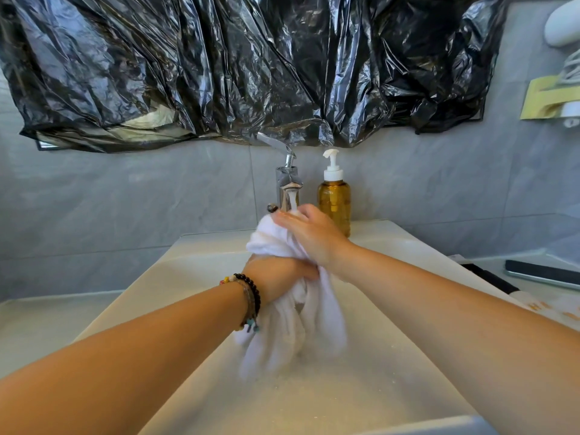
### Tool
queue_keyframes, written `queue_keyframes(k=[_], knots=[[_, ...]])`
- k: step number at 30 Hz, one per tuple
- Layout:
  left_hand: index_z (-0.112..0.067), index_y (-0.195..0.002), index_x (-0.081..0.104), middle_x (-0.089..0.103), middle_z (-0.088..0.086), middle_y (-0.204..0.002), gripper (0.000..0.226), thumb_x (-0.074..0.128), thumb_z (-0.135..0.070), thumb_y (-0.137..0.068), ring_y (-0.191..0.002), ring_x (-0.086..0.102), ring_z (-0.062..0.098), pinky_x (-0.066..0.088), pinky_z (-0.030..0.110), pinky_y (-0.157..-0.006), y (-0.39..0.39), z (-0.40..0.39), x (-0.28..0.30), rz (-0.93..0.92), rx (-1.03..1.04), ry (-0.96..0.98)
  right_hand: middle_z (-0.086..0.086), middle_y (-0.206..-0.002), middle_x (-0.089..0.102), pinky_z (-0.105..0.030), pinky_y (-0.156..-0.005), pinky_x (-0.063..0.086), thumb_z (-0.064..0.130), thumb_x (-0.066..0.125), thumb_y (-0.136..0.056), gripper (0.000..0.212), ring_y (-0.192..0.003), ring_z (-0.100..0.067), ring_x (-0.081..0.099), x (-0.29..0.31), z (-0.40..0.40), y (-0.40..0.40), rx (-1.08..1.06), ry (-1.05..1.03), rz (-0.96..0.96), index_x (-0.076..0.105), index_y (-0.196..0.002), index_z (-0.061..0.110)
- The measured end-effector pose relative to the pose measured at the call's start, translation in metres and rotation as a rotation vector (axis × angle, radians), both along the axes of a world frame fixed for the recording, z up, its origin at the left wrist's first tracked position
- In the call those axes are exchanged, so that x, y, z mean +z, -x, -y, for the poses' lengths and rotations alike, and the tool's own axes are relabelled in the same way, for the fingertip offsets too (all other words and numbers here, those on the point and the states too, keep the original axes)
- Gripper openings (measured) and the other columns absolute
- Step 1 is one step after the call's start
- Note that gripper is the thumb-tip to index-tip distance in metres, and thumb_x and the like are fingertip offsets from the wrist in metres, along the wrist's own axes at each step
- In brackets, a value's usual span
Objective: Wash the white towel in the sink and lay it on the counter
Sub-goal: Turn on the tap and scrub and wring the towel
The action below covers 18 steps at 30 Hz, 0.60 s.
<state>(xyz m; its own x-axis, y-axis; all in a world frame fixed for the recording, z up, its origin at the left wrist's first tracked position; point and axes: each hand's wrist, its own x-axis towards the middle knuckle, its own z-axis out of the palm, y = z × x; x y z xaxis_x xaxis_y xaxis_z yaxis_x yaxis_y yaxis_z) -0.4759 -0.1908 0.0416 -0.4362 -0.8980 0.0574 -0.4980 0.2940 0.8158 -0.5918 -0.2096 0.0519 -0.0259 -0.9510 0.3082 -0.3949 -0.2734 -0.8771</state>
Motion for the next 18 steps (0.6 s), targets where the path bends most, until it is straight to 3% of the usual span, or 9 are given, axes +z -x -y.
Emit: queue_keyframes(k=[2, 4, 7, 11, 12, 14, 16, 18], knots=[[-0.021, -0.086, 0.070, 0.074, 0.007, -0.096, 0.012, 0.073, -0.029, -0.077, -0.098, 0.070, 0.031, 0.052, 0.048, -0.096, -0.007, 0.010, -0.003, -0.208, 0.107, -0.103, 0.002, -0.089, 0.057, -0.034, -0.078, 0.042, 0.059, 0.055, -0.084, 0.037, -0.086, -0.017, 0.054, -0.003, 0.004, 0.001, 0.045, -0.023, 0.091, 0.055, -0.088, 0.021], [-0.017, -0.100, 0.072, 0.076, 0.010, -0.090, 0.030, 0.077, -0.028, -0.072, -0.086, 0.073, 0.030, 0.057, 0.049, -0.087, -0.014, 0.016, -0.005, -0.383, 0.188, -0.231, -0.002, -0.073, 0.049, -0.035, -0.068, 0.035, 0.042, 0.045, -0.088, 0.032, -0.071, -0.018, 0.045, -0.006, 0.003, 0.001, 0.031, -0.074, 0.122, 0.050, -0.068, 0.018], [-0.014, -0.097, 0.071, 0.076, 0.012, -0.086, 0.022, 0.074, -0.024, -0.078, -0.078, 0.072, 0.029, 0.058, 0.039, -0.077, -0.022, 0.023, 0.001, -0.540, 0.276, -0.251, -0.009, -0.081, 0.048, -0.033, -0.074, 0.036, 0.020, 0.034, -0.098, 0.028, -0.079, -0.022, 0.046, -0.014, -0.007, 0.005, 0.043, -0.196, 0.105, 0.048, -0.075, 0.011], [-0.011, -0.087, 0.070, 0.069, 0.014, -0.080, 0.017, 0.071, -0.023, -0.076, -0.074, 0.068, 0.029, 0.055, 0.040, -0.078, -0.028, 0.026, 0.006, -0.746, 0.248, -0.212, -0.002, -0.081, 0.062, -0.023, -0.065, 0.040, 0.043, 0.033, -0.101, 0.037, -0.076, -0.012, 0.057, -0.028, -0.006, -0.004, 0.213, -0.421, 0.244, 0.062, -0.089, 0.024], [-0.010, -0.089, 0.069, 0.069, 0.015, -0.083, 0.021, 0.072, -0.024, -0.073, -0.077, 0.068, 0.030, 0.055, 0.043, -0.082, -0.029, 0.026, 0.007, -0.796, 0.236, -0.216, -0.001, -0.090, 0.068, -0.023, -0.074, 0.044, 0.056, 0.030, -0.098, 0.045, -0.085, -0.013, 0.062, -0.034, -0.003, -0.008, 0.208, -0.438, 0.293, 0.066, -0.098, 0.029], [-0.009, -0.093, 0.069, 0.069, 0.017, -0.088, 0.023, 0.070, -0.023, -0.074, -0.085, 0.067, 0.032, 0.053, 0.048, -0.089, -0.028, 0.024, 0.008, -0.863, 0.199, -0.223, -0.002, -0.109, 0.073, -0.037, -0.099, 0.046, 0.077, 0.029, -0.087, 0.064, -0.106, -0.022, 0.065, -0.042, 0.004, -0.016, 0.192, -0.471, 0.419, 0.069, -0.114, 0.035], [-0.008, -0.095, 0.070, 0.068, 0.017, -0.090, 0.024, 0.069, -0.022, -0.076, -0.089, 0.067, 0.034, 0.052, 0.050, -0.093, -0.025, 0.023, 0.009, -0.891, 0.175, -0.223, -0.007, -0.111, 0.073, -0.041, -0.102, 0.046, 0.079, 0.033, -0.084, 0.069, -0.110, -0.026, 0.065, -0.041, 0.005, -0.021, 0.190, -0.481, 0.537, 0.071, -0.115, 0.029], [-0.005, -0.104, 0.071, 0.069, 0.018, -0.096, 0.046, 0.074, -0.025, -0.063, -0.094, 0.067, 0.036, 0.051, 0.053, -0.096, -0.020, 0.020, 0.009, -0.909, 0.208, -0.218, -0.010, -0.106, 0.074, -0.038, -0.093, 0.050, 0.073, 0.040, -0.087, 0.065, -0.103, -0.027, 0.067, -0.037, 0.002, -0.022, 0.190, -0.448, 0.528, 0.074, -0.111, 0.024]])
